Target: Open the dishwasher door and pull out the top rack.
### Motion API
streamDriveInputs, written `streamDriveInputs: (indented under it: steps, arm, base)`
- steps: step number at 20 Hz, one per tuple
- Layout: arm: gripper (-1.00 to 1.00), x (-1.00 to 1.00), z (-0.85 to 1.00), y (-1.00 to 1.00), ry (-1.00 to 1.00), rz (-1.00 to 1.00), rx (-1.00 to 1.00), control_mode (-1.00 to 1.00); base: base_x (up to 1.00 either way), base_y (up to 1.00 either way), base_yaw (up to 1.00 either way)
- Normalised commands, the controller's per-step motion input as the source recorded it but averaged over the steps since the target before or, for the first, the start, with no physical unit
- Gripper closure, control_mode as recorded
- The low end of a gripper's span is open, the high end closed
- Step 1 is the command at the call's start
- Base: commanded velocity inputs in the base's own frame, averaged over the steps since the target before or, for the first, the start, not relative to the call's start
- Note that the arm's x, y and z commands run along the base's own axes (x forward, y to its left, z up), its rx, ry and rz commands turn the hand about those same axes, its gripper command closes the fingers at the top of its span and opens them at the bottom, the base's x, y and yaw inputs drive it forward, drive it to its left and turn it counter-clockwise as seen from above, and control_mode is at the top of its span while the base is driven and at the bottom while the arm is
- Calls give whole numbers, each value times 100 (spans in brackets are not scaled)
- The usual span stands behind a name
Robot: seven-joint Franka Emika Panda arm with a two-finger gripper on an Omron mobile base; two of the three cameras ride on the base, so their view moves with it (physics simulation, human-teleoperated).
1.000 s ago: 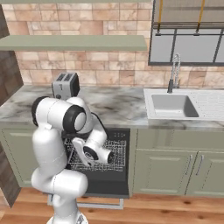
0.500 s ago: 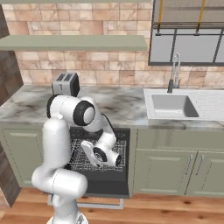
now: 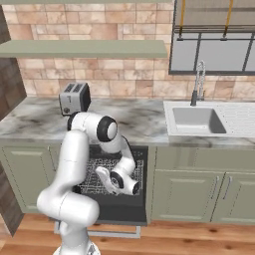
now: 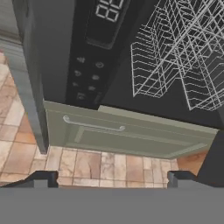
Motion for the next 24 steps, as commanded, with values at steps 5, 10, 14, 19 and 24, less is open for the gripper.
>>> streamDriveInputs:
  steps: [5,10,14,19,24]
  arm:
    - [-100,45,-29,0,-12,-9,-1,-100]
    - [-100,65,-2,0,-8,-5,-1,-100]
    - [-100,51,0,0,-13,-2,-11,-100]
    - [-100,21,-22,0,-21,0,-28,-100]
    - [-100,0,-32,0,-31,0,-33,-100]
  base:
    - [0,0,0]
    - [0,0,0]
    - [0,0,0]
    - [0,0,0]
    - [0,0,0]
